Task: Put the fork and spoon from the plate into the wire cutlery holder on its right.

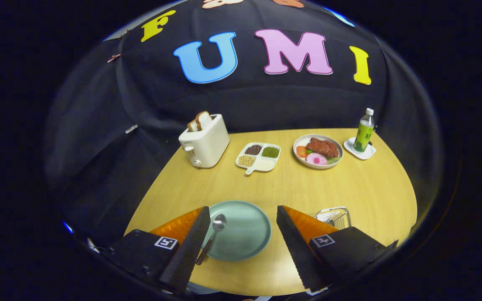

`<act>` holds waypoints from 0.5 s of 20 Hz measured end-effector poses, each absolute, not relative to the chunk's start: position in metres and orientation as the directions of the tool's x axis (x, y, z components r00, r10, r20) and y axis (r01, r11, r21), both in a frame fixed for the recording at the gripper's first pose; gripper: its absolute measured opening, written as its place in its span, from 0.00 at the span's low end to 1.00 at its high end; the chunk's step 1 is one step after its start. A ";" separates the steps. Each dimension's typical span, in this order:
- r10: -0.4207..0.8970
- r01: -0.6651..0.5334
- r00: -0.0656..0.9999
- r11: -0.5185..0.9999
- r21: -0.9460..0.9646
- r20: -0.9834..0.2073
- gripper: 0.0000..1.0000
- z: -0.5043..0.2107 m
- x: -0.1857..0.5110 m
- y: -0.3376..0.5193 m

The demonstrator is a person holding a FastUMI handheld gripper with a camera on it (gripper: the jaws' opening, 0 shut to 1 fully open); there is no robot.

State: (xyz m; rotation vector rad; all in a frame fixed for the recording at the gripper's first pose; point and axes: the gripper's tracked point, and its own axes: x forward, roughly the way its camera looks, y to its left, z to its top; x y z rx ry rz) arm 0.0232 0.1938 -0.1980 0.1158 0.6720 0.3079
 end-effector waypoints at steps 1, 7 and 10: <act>0.326 -0.254 0.714 0.945 0.204 -0.619 1.00 -0.212 0.020 0.203; 0.332 -0.297 0.532 0.935 0.195 -0.779 1.00 -0.284 0.012 0.244; 0.320 -0.312 0.467 0.932 0.184 -0.825 1.00 -0.312 0.010 0.259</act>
